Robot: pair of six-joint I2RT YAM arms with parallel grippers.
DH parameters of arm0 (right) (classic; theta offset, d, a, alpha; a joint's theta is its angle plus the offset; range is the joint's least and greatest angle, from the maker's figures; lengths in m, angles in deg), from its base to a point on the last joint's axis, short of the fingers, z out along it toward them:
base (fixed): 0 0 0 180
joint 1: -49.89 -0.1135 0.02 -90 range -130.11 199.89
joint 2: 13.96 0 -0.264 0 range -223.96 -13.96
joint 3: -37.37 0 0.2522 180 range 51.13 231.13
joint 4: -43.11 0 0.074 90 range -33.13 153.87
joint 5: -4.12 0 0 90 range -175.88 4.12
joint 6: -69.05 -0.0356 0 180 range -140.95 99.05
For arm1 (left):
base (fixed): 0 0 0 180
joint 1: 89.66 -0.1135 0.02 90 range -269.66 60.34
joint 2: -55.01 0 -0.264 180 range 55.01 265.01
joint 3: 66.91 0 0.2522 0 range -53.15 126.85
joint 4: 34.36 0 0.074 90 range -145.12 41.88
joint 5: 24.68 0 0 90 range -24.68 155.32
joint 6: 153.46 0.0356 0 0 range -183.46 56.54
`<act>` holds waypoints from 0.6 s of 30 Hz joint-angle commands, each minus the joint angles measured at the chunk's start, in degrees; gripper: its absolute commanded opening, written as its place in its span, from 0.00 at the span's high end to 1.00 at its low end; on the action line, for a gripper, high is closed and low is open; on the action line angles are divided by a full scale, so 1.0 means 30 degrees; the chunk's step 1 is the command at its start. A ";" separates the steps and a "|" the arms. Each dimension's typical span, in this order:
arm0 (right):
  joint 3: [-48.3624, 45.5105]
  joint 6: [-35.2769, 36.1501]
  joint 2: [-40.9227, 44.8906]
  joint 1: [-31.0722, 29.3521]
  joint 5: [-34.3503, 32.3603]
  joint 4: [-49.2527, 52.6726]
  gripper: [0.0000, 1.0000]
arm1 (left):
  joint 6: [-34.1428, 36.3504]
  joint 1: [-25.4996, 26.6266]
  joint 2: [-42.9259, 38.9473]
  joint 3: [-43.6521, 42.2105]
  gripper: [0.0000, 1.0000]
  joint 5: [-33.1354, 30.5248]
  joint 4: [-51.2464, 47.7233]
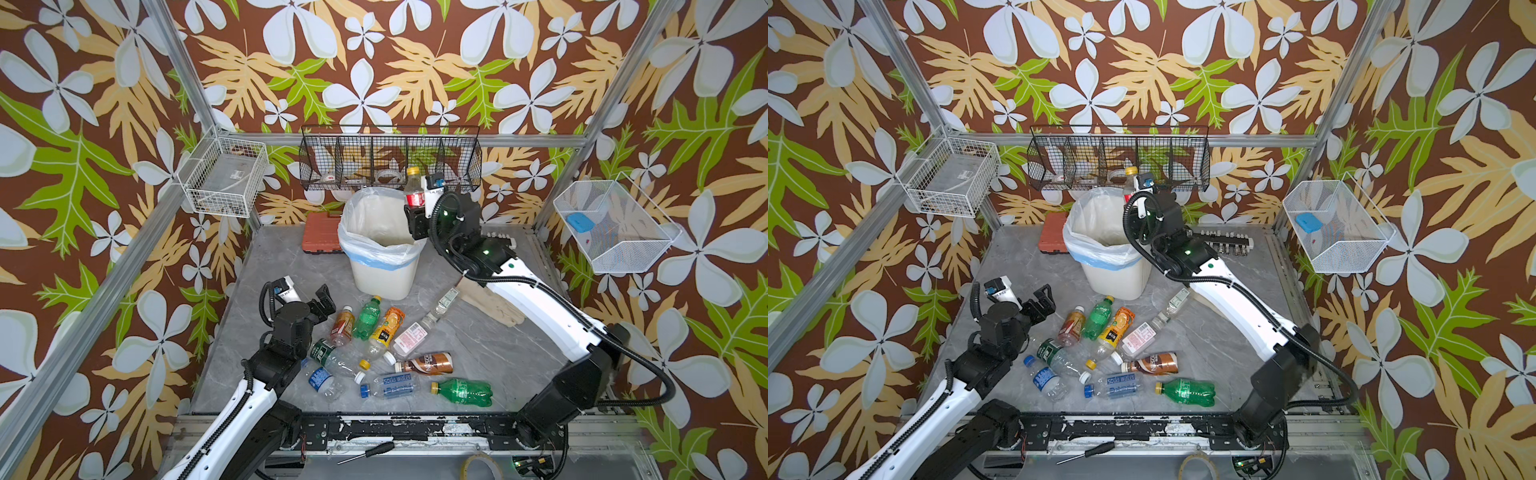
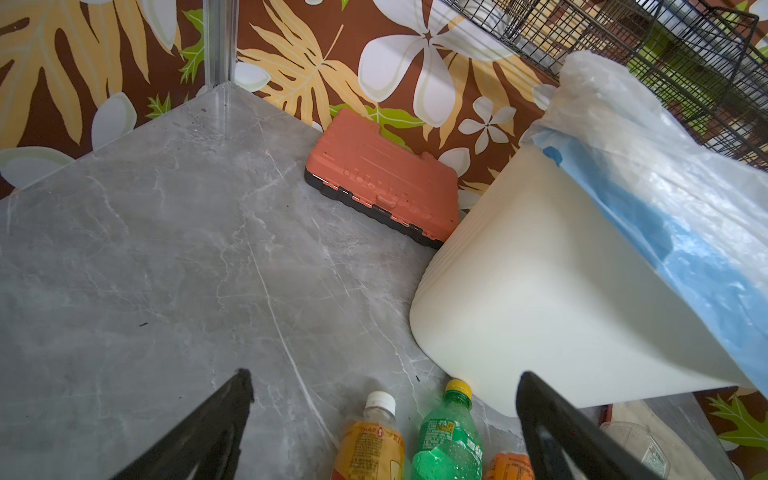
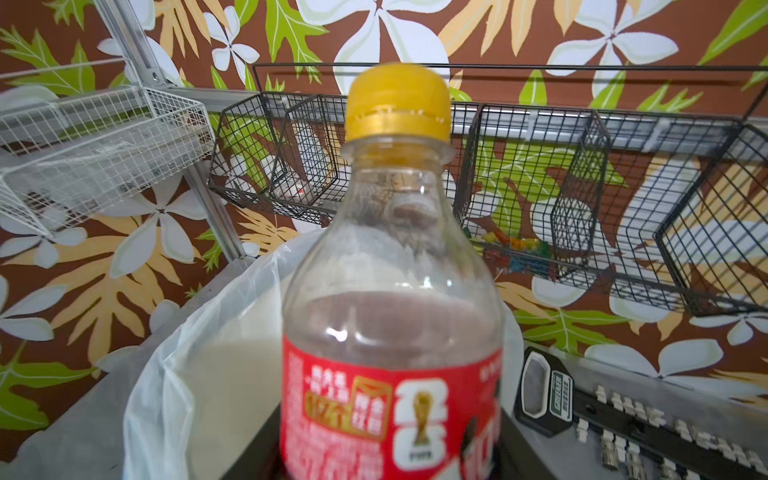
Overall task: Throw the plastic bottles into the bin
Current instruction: 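Lift the red-labelled bottle with the right gripper over the bin and release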
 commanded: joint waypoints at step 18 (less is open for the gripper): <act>0.2825 0.1672 -0.3962 0.0869 -0.1342 -0.0154 0.22 | -0.0493 -0.0017 0.0007 -0.0170 0.00 -0.0340 -0.0987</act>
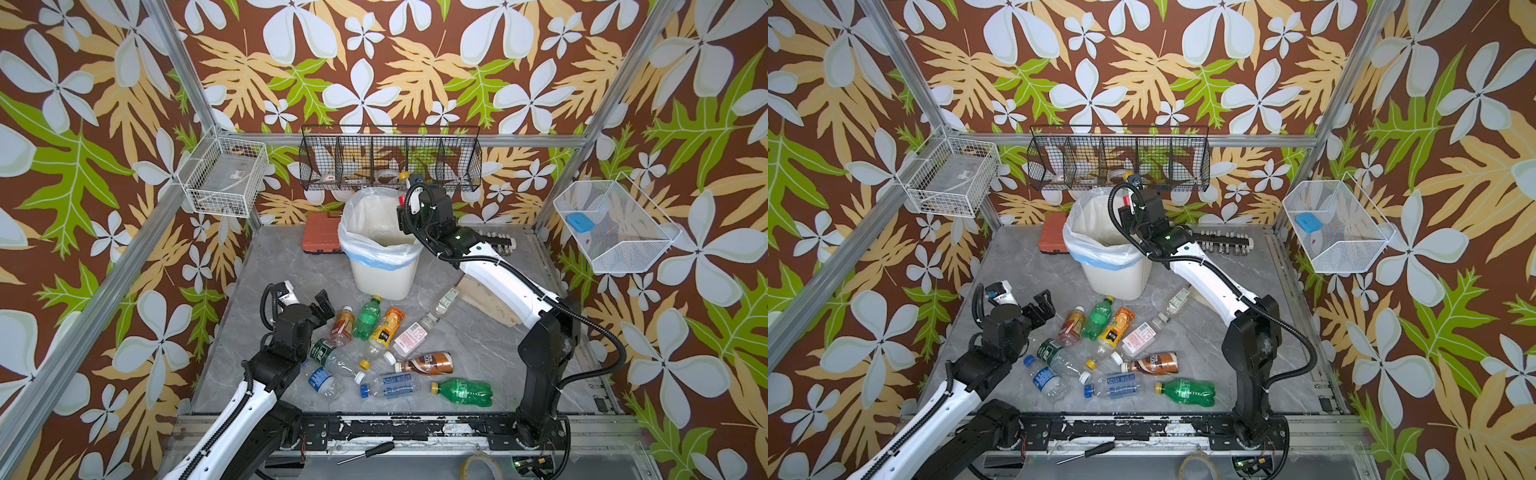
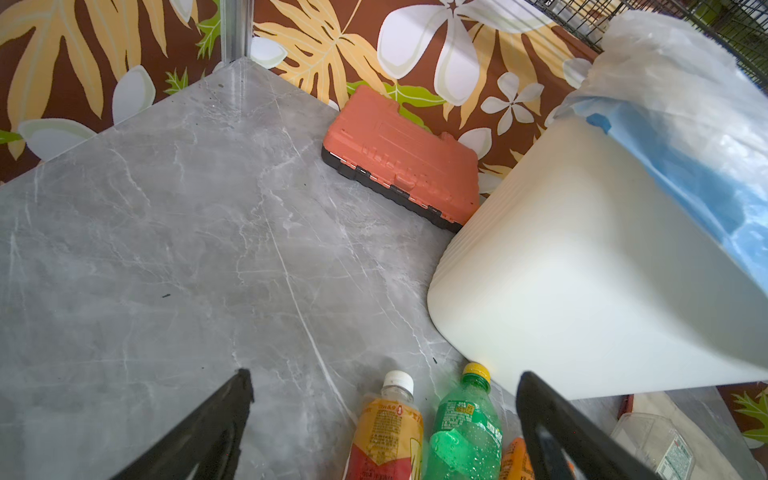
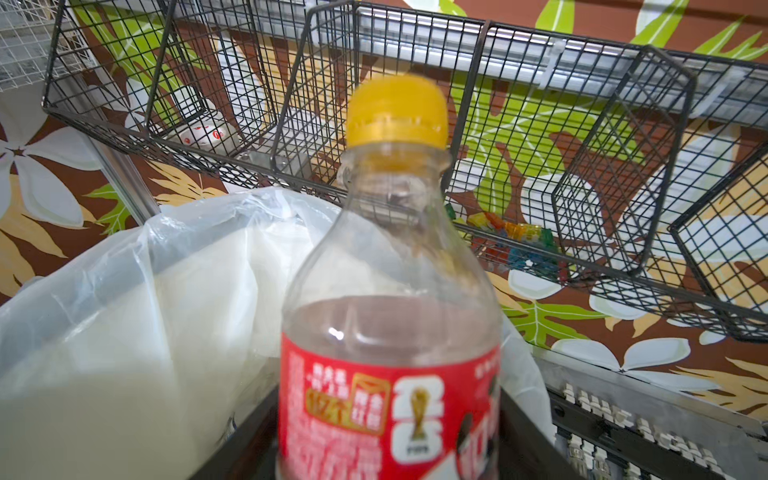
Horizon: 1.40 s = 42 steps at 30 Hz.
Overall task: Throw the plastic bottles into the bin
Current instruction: 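Lift the red-labelled bottle with the right gripper over the bin and release, then withdraw the right gripper while the left gripper lowers onto the blue-cap water bottle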
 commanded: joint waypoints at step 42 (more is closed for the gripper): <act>-1.4888 -0.2063 1.2984 0.0484 0.0746 -0.4687 0.00 | -0.7711 0.0014 -0.2160 0.2764 0.25 0.8031 -1.9412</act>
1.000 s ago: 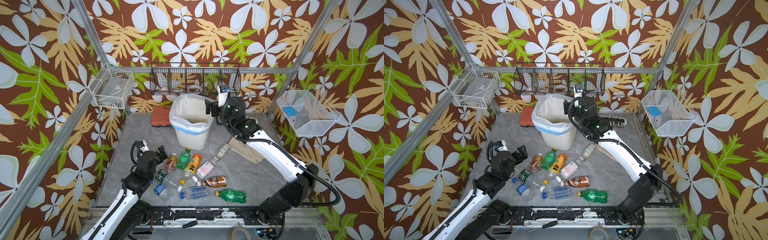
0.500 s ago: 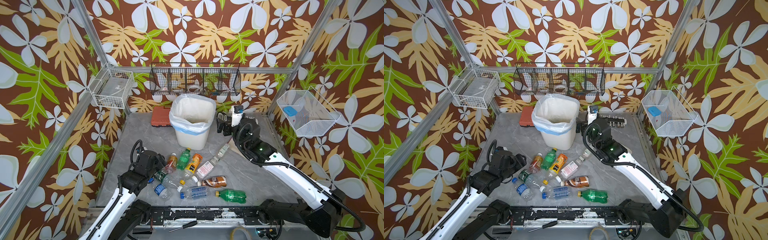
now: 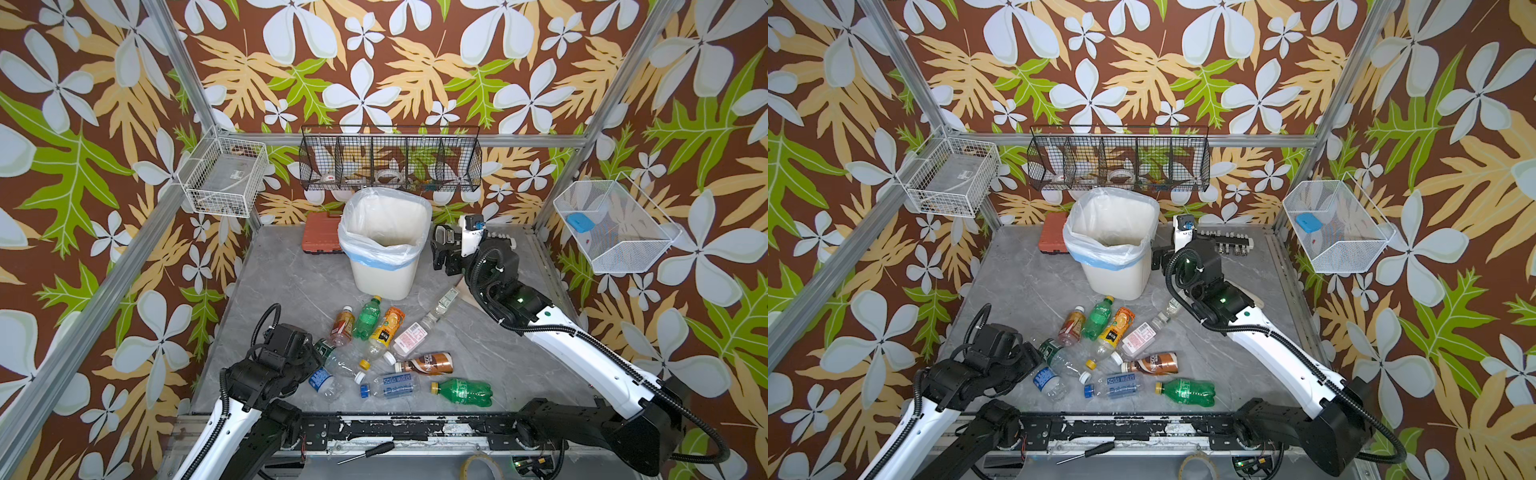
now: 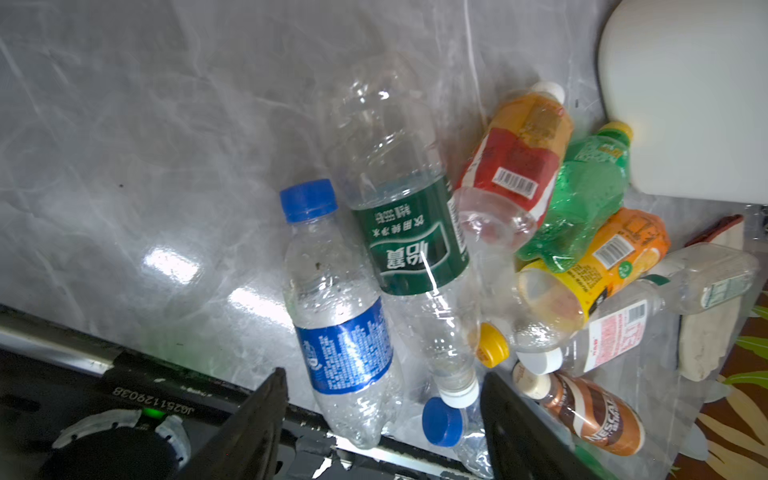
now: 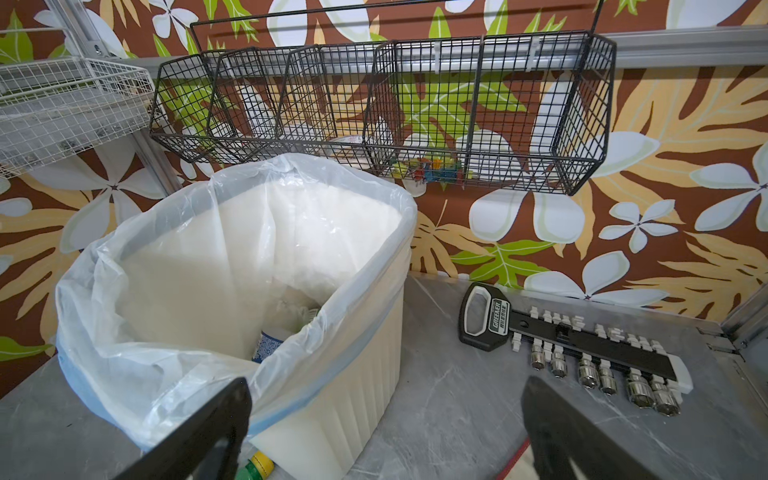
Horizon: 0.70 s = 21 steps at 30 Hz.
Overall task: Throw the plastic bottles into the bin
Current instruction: 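Withdraw the right gripper while the left gripper lowers onto the blue-cap water bottle, then close the left gripper on the blue-cap water bottle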
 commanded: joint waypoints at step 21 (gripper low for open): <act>-0.0876 0.0020 0.1341 0.0062 -0.0350 -0.0409 0.00 | -0.0727 0.0034 0.0407 -0.4182 0.28 0.1371 0.2429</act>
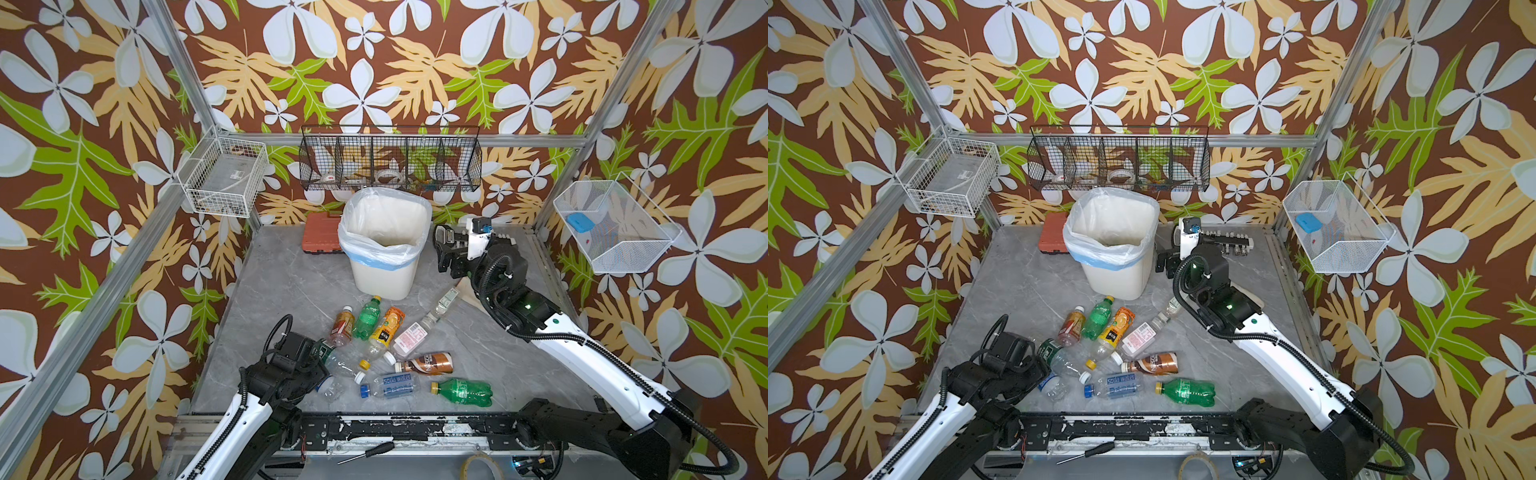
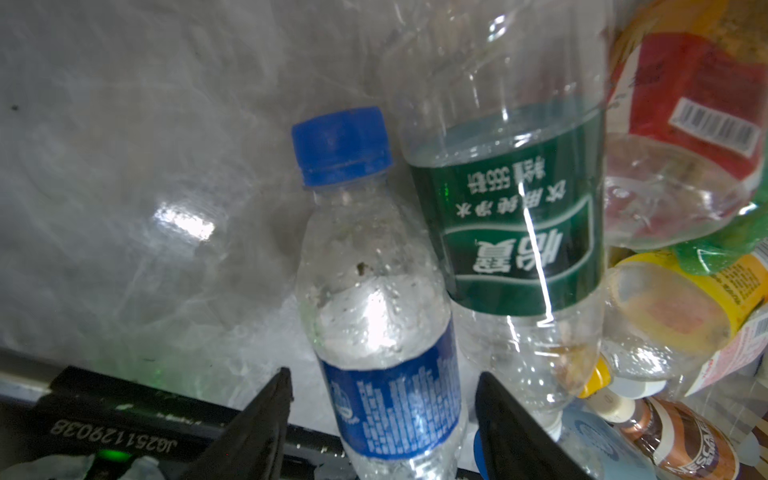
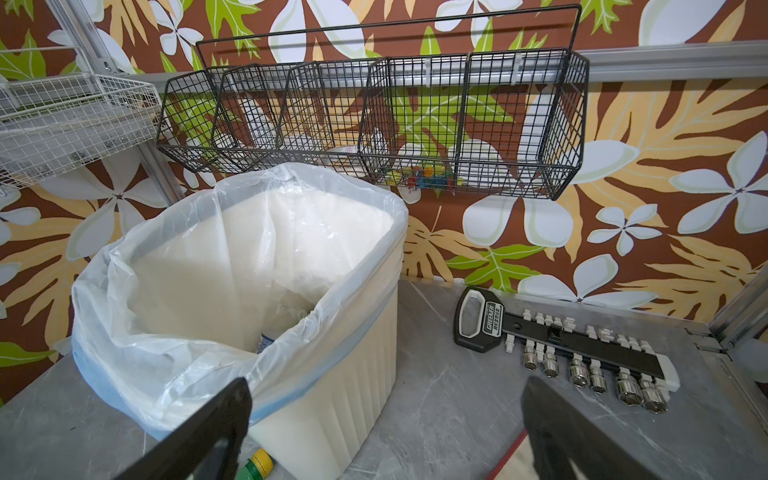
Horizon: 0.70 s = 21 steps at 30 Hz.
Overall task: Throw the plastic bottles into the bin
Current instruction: 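Close the left gripper on the blue-cap water bottle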
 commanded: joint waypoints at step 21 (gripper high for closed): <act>-0.0085 -0.0038 0.0039 -0.0004 -0.0328 -0.0141 0.01 | -0.1345 0.0027 -0.0405 -0.1230 0.47 0.0447 0.1959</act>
